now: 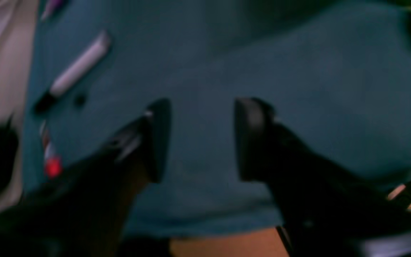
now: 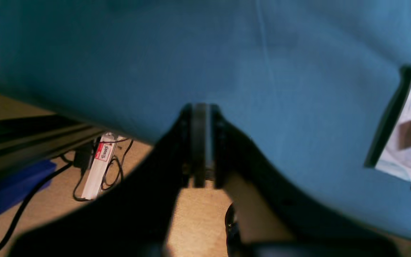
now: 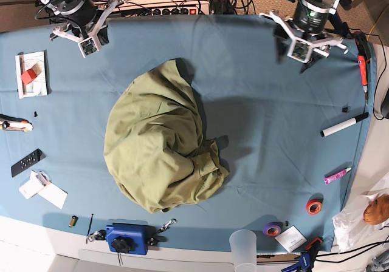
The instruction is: Layout the t-shirt on the table in an organized manner, then fold the t-shirt properly
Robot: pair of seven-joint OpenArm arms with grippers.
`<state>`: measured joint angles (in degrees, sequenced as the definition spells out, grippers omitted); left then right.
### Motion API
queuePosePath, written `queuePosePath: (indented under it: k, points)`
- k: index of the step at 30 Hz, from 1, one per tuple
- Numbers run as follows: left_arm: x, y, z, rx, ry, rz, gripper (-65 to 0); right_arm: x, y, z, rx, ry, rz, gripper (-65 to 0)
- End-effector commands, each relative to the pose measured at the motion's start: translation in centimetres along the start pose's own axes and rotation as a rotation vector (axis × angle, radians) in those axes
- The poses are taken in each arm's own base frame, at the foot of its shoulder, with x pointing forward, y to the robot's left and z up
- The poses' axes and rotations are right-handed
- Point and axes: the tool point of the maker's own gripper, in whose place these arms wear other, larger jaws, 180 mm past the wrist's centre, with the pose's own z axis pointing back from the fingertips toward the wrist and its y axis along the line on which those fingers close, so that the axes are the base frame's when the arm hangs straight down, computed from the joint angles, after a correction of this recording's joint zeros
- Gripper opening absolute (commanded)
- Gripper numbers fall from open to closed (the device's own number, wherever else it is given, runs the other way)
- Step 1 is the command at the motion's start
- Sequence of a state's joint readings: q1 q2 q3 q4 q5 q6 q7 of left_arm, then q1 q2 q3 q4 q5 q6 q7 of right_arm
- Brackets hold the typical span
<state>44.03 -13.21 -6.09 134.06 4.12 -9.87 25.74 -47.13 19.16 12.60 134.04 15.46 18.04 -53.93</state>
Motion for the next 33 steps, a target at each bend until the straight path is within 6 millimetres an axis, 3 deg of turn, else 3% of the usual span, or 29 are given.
queuePosePath:
  k: [1, 4, 7, 12, 17, 20, 28, 33]
  points:
    - [1.3, 0.0, 0.2, -0.006, -0.053, -0.016, -32.5, 0.8, -0.2, 0.4, -0.006, -0.034, 0.015, -48.9]
    - [2.2, -0.1, -0.2, -0.022, -0.084, -0.032, -32.6, 1.5, -0.2, 0.4, -0.007, -0.072, 0.016, -36.0]
    - [3.3, 0.3, -0.7, -0.016, -0.121, -0.023, -32.6, 2.0, -0.6, 0.2, -0.024, -0.075, 0.016, -35.6]
    - [4.8, 0.6, -1.1, -0.022, -0.176, 0.007, -32.6, 6.2, -2.5, -0.6, -0.073, -0.208, -0.025, -35.6]
    - [5.0, 0.7, -1.2, -0.019, -0.183, 0.004, -32.6, 6.1, -2.7, -3.6, 0.017, -0.212, -0.122, -35.6]
    - [5.0, 0.7, -1.2, -0.019, -0.183, 0.004, -32.6, 5.3, -1.5, -5.2, 0.102, -0.193, -0.187, -35.6]
    - [5.2, 0.5, -1.2, -0.032, -0.19, 0.027, -32.6, 3.6, 4.7, -7.7, 0.378, -0.182, -0.395, -35.6]
    - [5.2, 0.5, -1.2, -0.032, -0.19, 0.027, -32.6, 3.8, 5.1, -9.2, 0.404, -0.205, -0.455, -35.6]
